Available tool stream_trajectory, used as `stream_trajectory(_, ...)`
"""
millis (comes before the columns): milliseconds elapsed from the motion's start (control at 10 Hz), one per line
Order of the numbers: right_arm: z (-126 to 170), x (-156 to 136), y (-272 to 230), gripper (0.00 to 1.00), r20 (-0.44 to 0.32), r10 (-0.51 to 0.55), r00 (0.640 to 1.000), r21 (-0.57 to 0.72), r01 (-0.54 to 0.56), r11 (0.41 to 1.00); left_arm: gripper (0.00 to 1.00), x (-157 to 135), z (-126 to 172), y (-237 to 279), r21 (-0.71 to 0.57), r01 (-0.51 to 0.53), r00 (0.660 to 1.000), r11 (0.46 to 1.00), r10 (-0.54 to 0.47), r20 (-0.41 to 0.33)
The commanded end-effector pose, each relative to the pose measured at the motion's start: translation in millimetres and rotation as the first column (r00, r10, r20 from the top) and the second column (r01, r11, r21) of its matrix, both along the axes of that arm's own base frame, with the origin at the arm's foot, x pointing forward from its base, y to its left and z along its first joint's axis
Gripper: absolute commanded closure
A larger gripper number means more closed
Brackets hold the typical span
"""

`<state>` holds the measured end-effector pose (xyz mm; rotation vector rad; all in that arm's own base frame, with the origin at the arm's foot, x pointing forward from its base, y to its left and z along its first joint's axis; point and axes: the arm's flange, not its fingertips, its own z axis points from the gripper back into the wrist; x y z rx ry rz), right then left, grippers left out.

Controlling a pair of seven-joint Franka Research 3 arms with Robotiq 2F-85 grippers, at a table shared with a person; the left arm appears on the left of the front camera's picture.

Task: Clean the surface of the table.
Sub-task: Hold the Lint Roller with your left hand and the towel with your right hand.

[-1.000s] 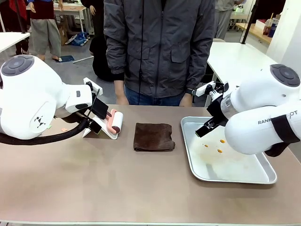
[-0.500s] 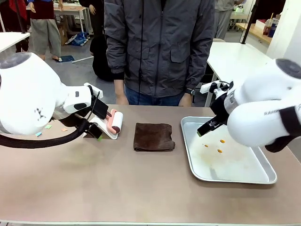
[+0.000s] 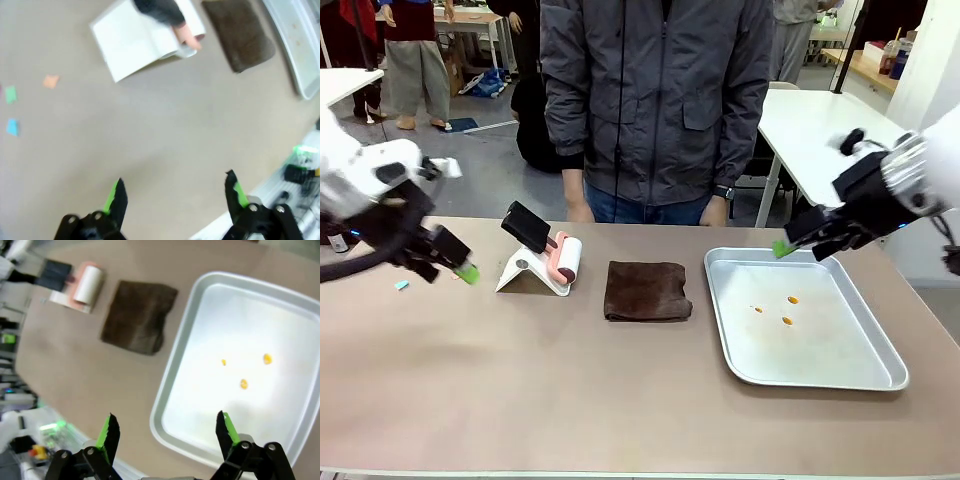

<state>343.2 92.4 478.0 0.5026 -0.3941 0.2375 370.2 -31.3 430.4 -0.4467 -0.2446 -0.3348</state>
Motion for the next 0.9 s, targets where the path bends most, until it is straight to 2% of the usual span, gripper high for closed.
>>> stream_trajectory(0,-19,-56,-55,0.00,-0.018,-0.016,1.000,0.250,0.020,0.968,0.00,-9,20,59,-0.280,-0.101,0.995,0.955,0.102,-0.013)
stream_trajectory(100,-22,-69,-82,0.00,-0.012,-0.055,0.998,0.353,0.056,0.934,0.00,-14,25,94,-0.426,-0.161,0.985,0.890,0.175,-0.007)
stream_trajectory(200,-25,-79,-103,0.00,-0.010,-0.068,0.998,0.415,0.066,0.908,0.00,-20,24,124,-0.514,-0.225,0.967,0.828,0.253,-0.015)
stream_trajectory(300,-30,-90,-135,0.00,-0.004,-0.113,0.994,0.496,0.101,0.863,0.00,-28,20,161,-0.624,-0.286,0.938,0.728,0.346,-0.026)
stream_trajectory(600,-48,-113,-197,0.00,-0.003,-0.230,0.973,0.618,0.183,0.765,0.00,-55,-4,249,-0.842,-0.327,0.859,0.429,0.507,-0.075)
stream_trajectory(700,-53,-119,-214,0.00,-0.014,-0.265,0.964,0.646,0.211,0.734,0.00,-62,-11,263,-0.869,-0.333,0.836,0.366,0.542,-0.092)
stream_trajectory(800,-58,-122,-230,0.00,-0.026,-0.294,0.955,0.675,0.234,0.700,0.00,-69,-14,258,-0.880,-0.315,0.830,0.355,0.553,-0.074)
